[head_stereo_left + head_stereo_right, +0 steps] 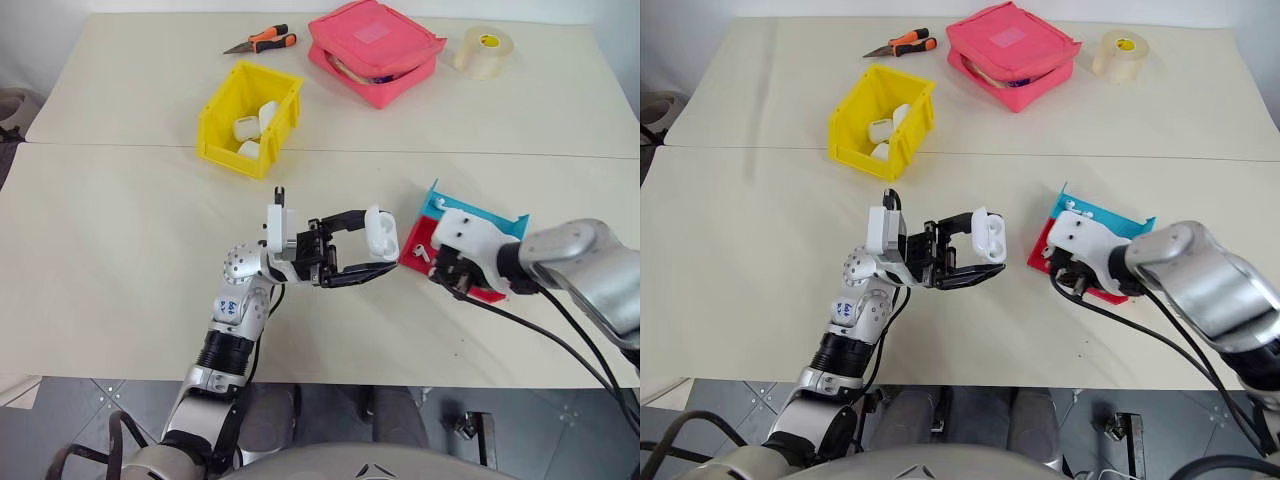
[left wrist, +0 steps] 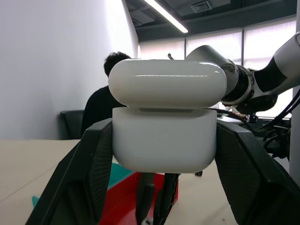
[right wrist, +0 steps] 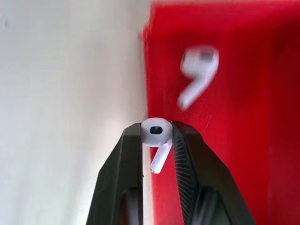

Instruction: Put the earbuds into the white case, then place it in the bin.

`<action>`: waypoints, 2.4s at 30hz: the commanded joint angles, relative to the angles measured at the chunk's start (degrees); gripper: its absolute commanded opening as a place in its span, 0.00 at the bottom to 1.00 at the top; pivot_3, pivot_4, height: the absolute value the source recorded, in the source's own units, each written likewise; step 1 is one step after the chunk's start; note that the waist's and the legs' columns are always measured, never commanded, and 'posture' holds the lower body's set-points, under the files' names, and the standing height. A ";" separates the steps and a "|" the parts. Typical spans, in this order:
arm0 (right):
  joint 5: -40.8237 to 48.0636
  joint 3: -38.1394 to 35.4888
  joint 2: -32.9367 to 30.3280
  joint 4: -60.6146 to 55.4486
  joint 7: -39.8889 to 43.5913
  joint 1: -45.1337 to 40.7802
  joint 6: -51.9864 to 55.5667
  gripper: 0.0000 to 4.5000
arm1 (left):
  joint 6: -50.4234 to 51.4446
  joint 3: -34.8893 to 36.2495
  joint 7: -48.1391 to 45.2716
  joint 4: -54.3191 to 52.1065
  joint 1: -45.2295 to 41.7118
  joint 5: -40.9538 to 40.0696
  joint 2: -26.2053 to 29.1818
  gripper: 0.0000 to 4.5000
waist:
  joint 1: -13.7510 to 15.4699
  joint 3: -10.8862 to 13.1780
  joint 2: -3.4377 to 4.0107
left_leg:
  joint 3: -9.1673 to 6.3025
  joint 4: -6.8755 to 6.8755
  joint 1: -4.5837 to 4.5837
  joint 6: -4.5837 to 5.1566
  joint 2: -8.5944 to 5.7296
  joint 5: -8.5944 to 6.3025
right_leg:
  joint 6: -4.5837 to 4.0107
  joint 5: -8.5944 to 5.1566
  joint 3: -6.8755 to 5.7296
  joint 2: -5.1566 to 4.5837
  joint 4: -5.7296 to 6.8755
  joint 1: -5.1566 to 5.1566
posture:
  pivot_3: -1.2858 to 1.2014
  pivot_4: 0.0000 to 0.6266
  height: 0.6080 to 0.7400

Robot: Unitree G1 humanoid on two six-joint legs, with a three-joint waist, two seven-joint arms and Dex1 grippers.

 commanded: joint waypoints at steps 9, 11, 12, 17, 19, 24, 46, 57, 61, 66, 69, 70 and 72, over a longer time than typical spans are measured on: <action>14.73 -35.93 25.28 -7.82 4.56 23.21 -38.29 0.11 | 4.13 1.14 -2.50 -0.08 -1.40 -2.61 1.99 0.62 | -0.23 0.00 0.00 | 0.04 0.02 0.07 0.01 0.03 -0.01 | 0.09 0.05 -0.05 0.03 -0.01 0.10 | 0.52 0.24 1.00; 16.82 -35.88 29.45 -8.44 3.12 23.79 -40.99 0.11 | 5.23 1.48 -2.30 0.07 -1.56 -2.62 2.22 0.62 | -0.31 0.00 0.03 | 0.04 0.03 0.09 0.01 0.02 0.00 | 0.09 0.05 -0.03 0.03 0.05 0.09 | 0.52 0.24 1.00; 18.54 -35.46 31.62 -8.97 2.12 23.66 -41.99 0.11 | 5.65 1.56 -2.39 0.05 -1.60 -2.55 2.42 0.62 | -0.41 0.00 0.03 | 0.04 0.04 0.10 0.01 0.02 0.00 | 0.09 0.05 -0.01 0.03 0.05 0.10 | 0.52 0.24 1.00; 21.33 -30.24 39.22 -10.93 -2.72 22.69 -46.30 0.11 | 7.39 2.35 -2.60 -0.55 -2.03 -3.21 2.94 0.62 | -0.51 -0.02 0.06 | 0.04 0.02 0.14 0.00 0.04 0.00 | 0.08 0.05 0.01 0.06 0.10 0.07 | 0.52 0.24 1.00; 20.61 -26.81 41.59 -10.86 -4.32 21.76 -47.91 0.11 | 8.10 2.41 -2.55 -0.84 -2.17 -3.28 3.14 0.62 | -0.52 -0.03 0.08 | 0.04 0.02 0.14 0.00 0.04 0.00 | 0.08 0.05 0.01 0.06 0.10 0.07 | 0.52 0.24 1.00; 18.24 -20.25 44.41 -9.17 -5.79 21.44 -51.28 0.11 | 9.23 2.38 -2.66 -1.42 -2.22 -3.37 3.20 0.62 | -0.43 -0.04 0.09 | 0.02 0.03 0.14 0.01 0.01 0.00 | 0.07 0.04 0.02 0.06 0.12 0.06 | 0.52 0.24 1.00; 16.39 -14.14 46.56 1.89 -5.16 21.31 -57.75 0.11 | 9.51 2.62 -1.05 -2.83 -3.02 -3.67 0.78 0.62 | -0.56 -0.04 0.11 | 0.06 0.02 0.15 0.01 0.01 0.00 | 0.07 0.04 0.04 0.06 0.13 0.05 | 0.52 0.24 1.00; 20.03 -12.41 41.72 3.62 -5.53 19.92 -47.98 0.11 | 7.85 2.60 -1.88 -1.78 -3.91 -3.32 -0.16 0.62 | -0.51 -0.04 0.11 | 0.08 0.02 0.15 0.01 0.01 0.00 | 0.07 0.04 0.05 0.05 0.13 0.04 | 0.52 0.24 1.00; 22.73 -14.38 38.61 2.33 -6.54 20.09 -45.03 0.11 | 7.05 3.15 -1.72 -1.25 -4.45 -3.21 -0.60 0.62 | -0.48 -0.04 0.11 | 0.08 0.02 0.15 0.01 0.02 0.00 | 0.07 0.04 0.05 0.05 0.13 0.04 | 0.52 0.24 1.00; 24.93 -16.58 37.18 1.61 -6.71 19.36 -44.72 0.11 | 6.41 3.36 -1.66 -0.81 -4.43 -2.94 -0.99 0.62 | -0.51 -0.04 0.11 | 0.08 0.02 0.14 0.01 0.02 0.00 | 0.07 0.04 0.05 0.05 0.12 0.04 | 0.52 0.24 1.00; 25.98 -17.02 36.61 1.46 -6.47 18.96 -44.26 0.11 | 6.17 3.37 -1.55 -0.78 -4.33 -2.83 -1.24 0.62 | -0.50 -0.04 0.11 | 0.09 0.02 0.14 0.01 0.02 0.00 | 0.07 0.04 0.05 0.05 0.13 0.04 | 0.52 0.24 1.00; 26.01 -17.03 36.42 1.45 -6.28 18.85 -44.29 0.11 | 6.09 3.37 -1.51 -0.73 -4.34 -2.80 -1.30 0.62 | -0.49 -0.04 0.11 | 0.09 0.02 0.14 0.01 0.01 0.00 | 0.07 0.04 0.06 0.05 0.12 0.04 | 0.52 0.24 1.00; 27.06 -17.27 36.23 1.37 -6.18 18.68 -43.74 0.11 | 5.93 3.34 -1.45 -0.67 -4.36 -2.79 -1.37 0.62 | -0.48 -0.04 0.11 | 0.09 0.02 0.14 0.01 0.01 0.00 | 0.07 0.04 0.06 0.05 0.12 0.04 | 0.52 0.24 1.00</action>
